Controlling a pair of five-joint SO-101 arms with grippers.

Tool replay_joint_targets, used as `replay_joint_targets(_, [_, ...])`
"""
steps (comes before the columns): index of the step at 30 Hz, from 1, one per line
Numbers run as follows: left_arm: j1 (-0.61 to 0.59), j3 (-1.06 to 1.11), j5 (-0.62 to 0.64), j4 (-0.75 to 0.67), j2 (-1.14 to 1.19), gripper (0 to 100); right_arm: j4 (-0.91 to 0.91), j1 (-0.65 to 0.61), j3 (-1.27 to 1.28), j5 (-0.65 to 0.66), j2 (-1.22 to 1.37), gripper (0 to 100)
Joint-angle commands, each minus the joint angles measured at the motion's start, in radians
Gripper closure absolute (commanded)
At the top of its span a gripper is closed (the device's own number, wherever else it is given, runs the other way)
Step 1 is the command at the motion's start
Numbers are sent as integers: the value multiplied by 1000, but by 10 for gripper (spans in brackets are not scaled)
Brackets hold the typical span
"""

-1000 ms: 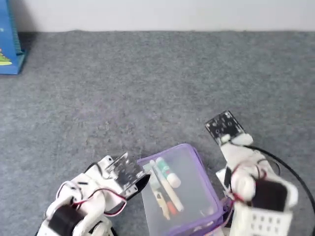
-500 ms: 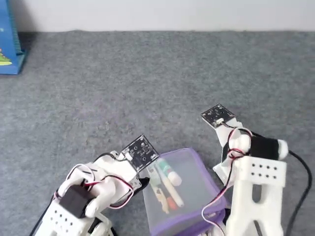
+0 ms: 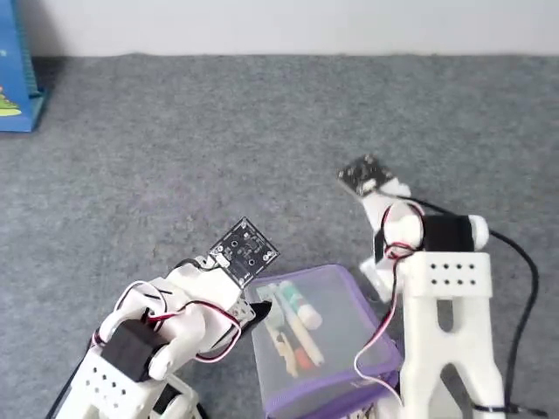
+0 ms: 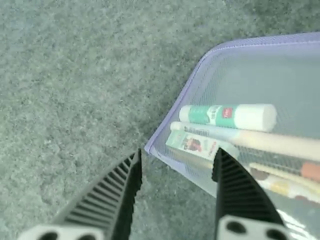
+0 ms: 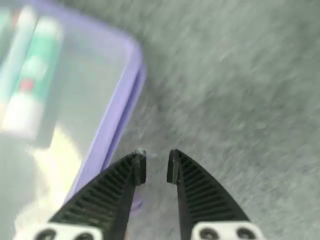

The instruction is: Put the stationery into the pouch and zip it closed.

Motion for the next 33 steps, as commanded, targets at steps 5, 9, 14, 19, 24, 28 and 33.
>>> replay_joint_targets(5, [-175,-133,14,-58,15,783,-124,-2,-201,-17,137,909])
replay_joint_targets(9, [-183,-173,14,-54,15,783,-156,-7,-359,-18,217,909])
replay_joint_targets(14, [-187,-173,14,-57,11,783,-197,-5,-583,-69,366,909])
replay_joint_targets(19, [-183,-173,14,-57,11,783,-194,-8,-801,-81,565,909])
replay_joint_targets(24, [-183,-174,6,-58,11,783,-203,-2,-987,-81,728,909])
replay_joint_targets(28, [-183,-174,6,-58,11,783,-209,-5,-1132,-81,832,909])
replay_joint_targets(33, [-183,-166,9,-58,9,783,-338,10,-1240,-81,969,909])
